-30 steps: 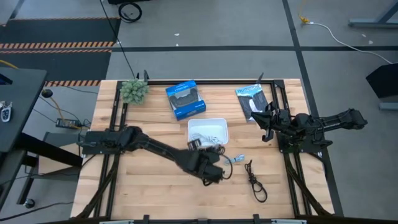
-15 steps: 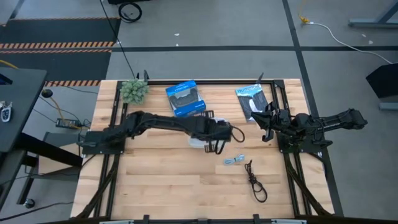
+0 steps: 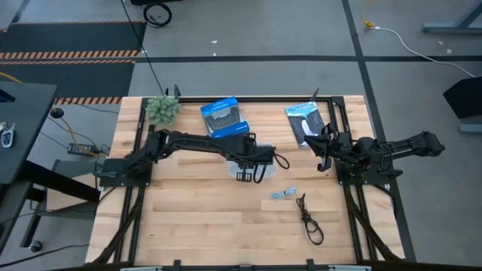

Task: Pick and place USB-C Cables
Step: Put the left black charger cable into the white bin, then put the blue charger cable into the white bin

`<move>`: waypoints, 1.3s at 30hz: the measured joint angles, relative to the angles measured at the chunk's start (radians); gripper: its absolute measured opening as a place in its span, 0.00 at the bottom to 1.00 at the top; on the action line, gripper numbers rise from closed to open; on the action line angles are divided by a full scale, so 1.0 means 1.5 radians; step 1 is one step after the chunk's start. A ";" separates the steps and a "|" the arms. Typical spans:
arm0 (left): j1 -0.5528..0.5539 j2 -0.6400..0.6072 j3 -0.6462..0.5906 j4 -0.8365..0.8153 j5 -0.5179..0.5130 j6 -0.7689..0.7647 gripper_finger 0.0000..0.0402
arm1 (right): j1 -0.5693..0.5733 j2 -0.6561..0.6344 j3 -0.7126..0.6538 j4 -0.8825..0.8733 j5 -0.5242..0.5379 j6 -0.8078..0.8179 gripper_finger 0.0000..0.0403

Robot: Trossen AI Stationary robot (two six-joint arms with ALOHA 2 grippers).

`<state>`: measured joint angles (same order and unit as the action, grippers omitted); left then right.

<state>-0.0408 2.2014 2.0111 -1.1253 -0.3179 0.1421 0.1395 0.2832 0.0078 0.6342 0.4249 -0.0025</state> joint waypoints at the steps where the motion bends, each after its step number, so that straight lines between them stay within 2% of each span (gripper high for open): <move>1: 0.002 -0.004 -0.004 0.000 0.000 0.000 0.19 | 0.000 0.000 0.000 0.000 0.000 0.000 0.10; 11: 0.020 0.007 -0.007 0.042 0.000 0.001 0.19 | 0.000 0.000 0.000 0.001 0.000 0.000 0.10; 17: 0.043 0.009 -0.008 0.037 0.033 -0.005 0.19 | 0.000 0.000 0.000 0.000 0.000 0.000 0.10; 20: 0.050 0.009 -0.034 0.074 0.034 -0.005 0.20 | 0.000 0.000 0.000 0.000 0.000 0.000 0.10; 23: 0.052 0.010 -0.060 0.081 0.035 0.003 0.25 | 0.000 0.000 0.000 0.001 0.000 0.000 0.10; 27: 0.046 0.011 -0.103 0.099 0.023 0.013 0.37 | 0.000 0.000 0.000 0.000 0.000 0.000 0.10; 33: 0.039 0.010 -0.096 0.117 0.005 -0.002 0.54 | 0.000 0.000 0.000 0.000 0.000 0.000 0.10; 39: 0.036 0.009 -0.039 0.108 0.013 -0.029 0.57 | 0.000 0.000 0.000 0.000 0.000 0.000 0.10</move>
<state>0.0136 2.2147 1.9531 -0.9638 -0.2984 0.0992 0.1394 0.2832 0.0078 0.6346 0.4248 -0.0025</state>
